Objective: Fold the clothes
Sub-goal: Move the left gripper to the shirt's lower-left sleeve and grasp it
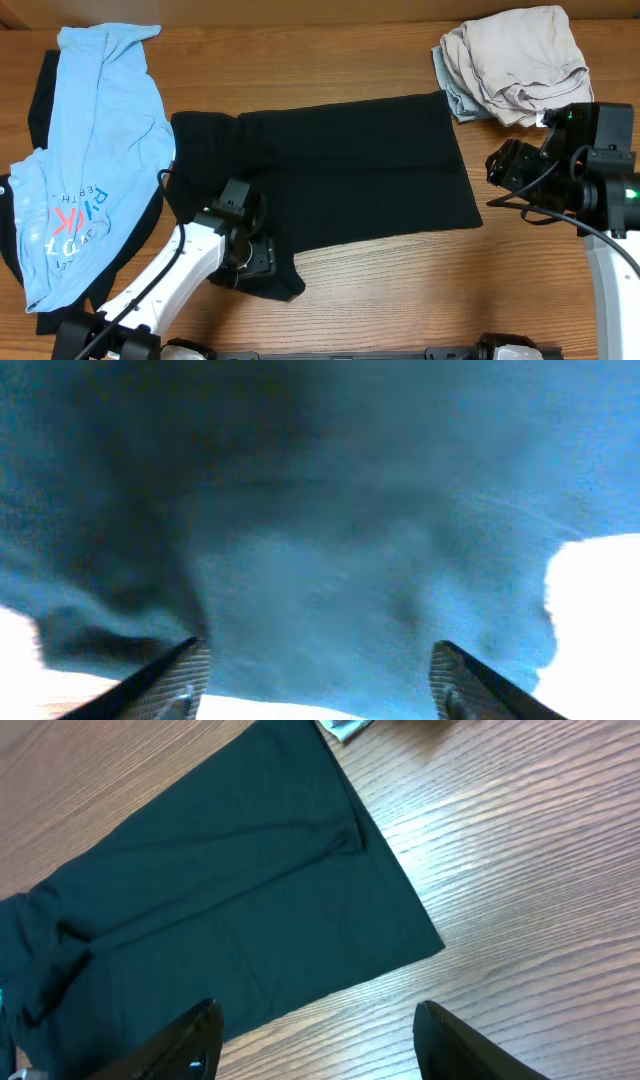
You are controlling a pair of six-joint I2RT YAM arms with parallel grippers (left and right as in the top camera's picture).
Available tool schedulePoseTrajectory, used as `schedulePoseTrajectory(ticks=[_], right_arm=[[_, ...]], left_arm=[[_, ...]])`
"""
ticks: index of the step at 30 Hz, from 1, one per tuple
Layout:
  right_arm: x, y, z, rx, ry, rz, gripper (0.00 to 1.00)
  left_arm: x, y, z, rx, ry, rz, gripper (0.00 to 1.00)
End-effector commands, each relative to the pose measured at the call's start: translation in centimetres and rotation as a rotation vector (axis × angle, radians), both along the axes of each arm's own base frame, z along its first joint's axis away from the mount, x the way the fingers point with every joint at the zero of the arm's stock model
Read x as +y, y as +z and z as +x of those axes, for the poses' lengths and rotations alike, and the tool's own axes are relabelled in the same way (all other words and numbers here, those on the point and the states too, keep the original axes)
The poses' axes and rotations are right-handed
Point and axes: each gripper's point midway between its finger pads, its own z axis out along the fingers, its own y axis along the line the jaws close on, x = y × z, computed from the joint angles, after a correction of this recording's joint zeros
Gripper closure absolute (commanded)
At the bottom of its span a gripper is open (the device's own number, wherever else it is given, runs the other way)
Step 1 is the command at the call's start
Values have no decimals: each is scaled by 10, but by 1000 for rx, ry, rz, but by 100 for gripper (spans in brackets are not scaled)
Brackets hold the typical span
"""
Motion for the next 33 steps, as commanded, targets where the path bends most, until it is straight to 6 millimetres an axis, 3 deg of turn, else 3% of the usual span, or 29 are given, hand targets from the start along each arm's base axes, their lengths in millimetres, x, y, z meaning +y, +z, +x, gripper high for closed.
schedulePoseTrajectory(ticks=[1,5,10,16,24,26,28,30,33], right_arm=[[-3,-7,3,24,-2,-9,35],[-3,-15,6,54,-2,-7,35],[-3,-21,9,75,2,-7,35],[-4,-22,11,74,2,-7,35],[-4,-22,13,68,2,-8,35],[-4,-22,13,68,2,-8,35],[-4,-22,13,68,2,-8,35],[-4,-22,13,68,2,-8,35],[-4,-22,13,70,1,-7,35]], left_arm=[[-28,12,-9,50,-42,-121,25],[-29,6,-22,94,23,-79,26],[-19,-2,-30,115,132,-11,41],[-11,-12,-44,153,187,26,47],[-11,-27,-41,112,207,9,51],[-7,-28,-40,104,205,30,60],[-8,-27,-41,108,206,27,81],[-8,-27,-43,117,206,28,96],[-11,-23,-48,149,181,5,96]])
